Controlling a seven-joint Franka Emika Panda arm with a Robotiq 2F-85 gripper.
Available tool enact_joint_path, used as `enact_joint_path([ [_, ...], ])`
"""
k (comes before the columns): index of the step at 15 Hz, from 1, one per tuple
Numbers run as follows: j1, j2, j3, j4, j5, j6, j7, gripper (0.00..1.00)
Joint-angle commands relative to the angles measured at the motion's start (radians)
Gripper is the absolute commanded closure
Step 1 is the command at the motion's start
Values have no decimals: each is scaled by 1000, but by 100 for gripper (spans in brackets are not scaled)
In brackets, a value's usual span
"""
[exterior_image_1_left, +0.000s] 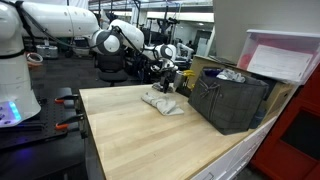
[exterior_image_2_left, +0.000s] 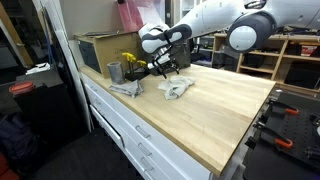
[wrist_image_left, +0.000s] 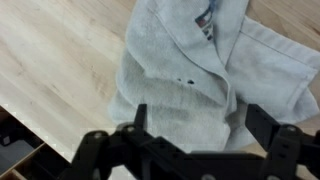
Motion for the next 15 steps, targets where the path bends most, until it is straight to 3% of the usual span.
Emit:
enact_joint_path([
  [1,1,13,18,-3,19,-44,-59,0],
  [4,2,32,40,-10,28,-55,-84,0],
  [5,3,93,22,89,55,-103,-102,25],
  [6,4,100,24,90,62,-119,-112,26],
  [7,6,57,27,1,66,-100,-107,34],
  [15,-1,73,20,45,86,-194,-117,95],
])
